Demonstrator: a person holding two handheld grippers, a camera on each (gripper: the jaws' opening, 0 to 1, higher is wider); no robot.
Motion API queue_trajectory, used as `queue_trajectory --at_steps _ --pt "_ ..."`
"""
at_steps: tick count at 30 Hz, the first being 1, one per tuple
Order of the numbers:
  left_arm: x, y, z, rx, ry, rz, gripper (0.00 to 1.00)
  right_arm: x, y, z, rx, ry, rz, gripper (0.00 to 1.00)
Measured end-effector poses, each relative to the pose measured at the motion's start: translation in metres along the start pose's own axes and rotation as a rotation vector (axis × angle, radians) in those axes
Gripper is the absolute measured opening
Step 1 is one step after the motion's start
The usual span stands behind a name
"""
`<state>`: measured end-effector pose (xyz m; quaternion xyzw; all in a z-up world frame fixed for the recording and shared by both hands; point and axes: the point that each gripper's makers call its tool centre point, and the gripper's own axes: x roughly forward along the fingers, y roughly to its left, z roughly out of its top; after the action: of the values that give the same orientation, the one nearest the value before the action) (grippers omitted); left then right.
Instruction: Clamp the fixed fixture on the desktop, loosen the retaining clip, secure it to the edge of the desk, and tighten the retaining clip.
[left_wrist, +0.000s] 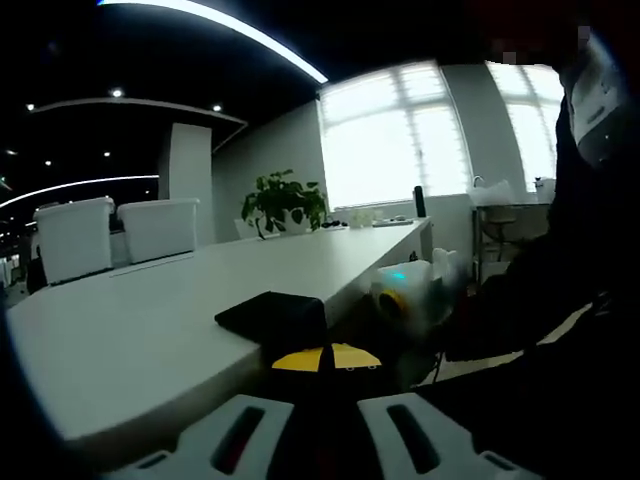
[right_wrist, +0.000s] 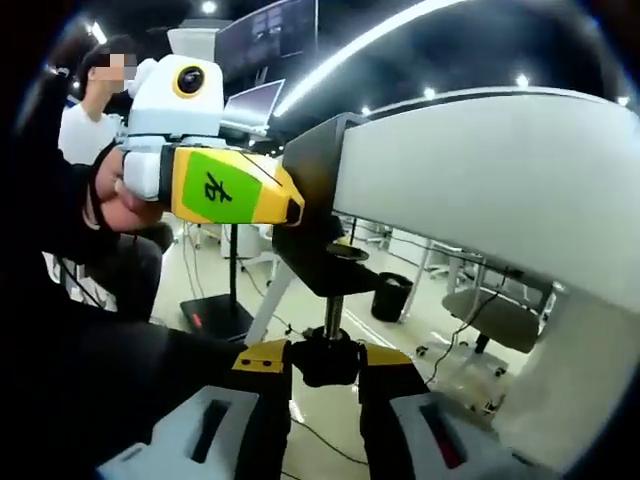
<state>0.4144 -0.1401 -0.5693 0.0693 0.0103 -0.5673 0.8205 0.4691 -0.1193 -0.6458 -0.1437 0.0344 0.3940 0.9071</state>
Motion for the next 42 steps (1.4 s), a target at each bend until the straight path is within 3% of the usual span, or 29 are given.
queue_trajectory --at_steps 2,5,7,9,12,14,19,24,28,34,38,42 --pt "0.000 0.000 0.000 0.000 0.000 0.003 0.02 -0.007 -0.008 0.001 -0.010 0.003 -0.134 0.33" --pt "0.000 0.000 0.000 -0.005 -0.012 0.002 0.02 -0.022 -0.024 -0.014 0.076 0.097 -0.376 0.50" --pt "0.000 0.000 0.001 -0.005 -0.021 -0.001 0.02 -0.027 -0.023 -0.016 0.171 0.105 -0.474 0.51" --pt "0.000 0.000 0.001 -0.002 -0.027 -0.002 0.02 -0.025 -0.017 -0.010 0.270 0.060 -0.546 0.48" --pt "0.000 0.000 0.001 -0.013 -0.039 -0.003 0.02 -0.019 -0.009 -0.011 0.281 0.071 -0.625 0.48" --pt "0.000 0.000 0.001 -0.022 -0.043 -0.008 0.02 -0.011 -0.007 -0.012 0.288 0.076 -0.641 0.45" --pt "0.000 0.000 0.001 -0.018 -0.047 -0.013 0.02 -0.006 -0.014 -0.013 0.318 0.076 -0.688 0.24" --pt "0.000 0.000 0.001 -0.014 -0.050 -0.008 0.02 -0.006 -0.011 -0.012 0.294 0.087 -0.657 0.23" --pt "0.000 0.000 0.001 -0.022 -0.051 -0.003 0.02 -0.004 -0.009 -0.010 0.242 0.111 -0.543 0.22" --pt "0.001 0.000 0.001 -0.026 -0.047 -0.003 0.02 -0.002 -0.004 -0.009 0.213 0.074 -0.285 0.21" --pt "0.001 0.000 0.001 -0.029 -0.044 -0.006 0.02 0.001 -0.006 -0.008 0.109 0.054 -0.131 0.21" --pt "0.003 -0.002 0.002 0.000 -0.018 -0.005 0.02 0.001 0.001 -0.005 0.123 0.025 -0.047 0.21"
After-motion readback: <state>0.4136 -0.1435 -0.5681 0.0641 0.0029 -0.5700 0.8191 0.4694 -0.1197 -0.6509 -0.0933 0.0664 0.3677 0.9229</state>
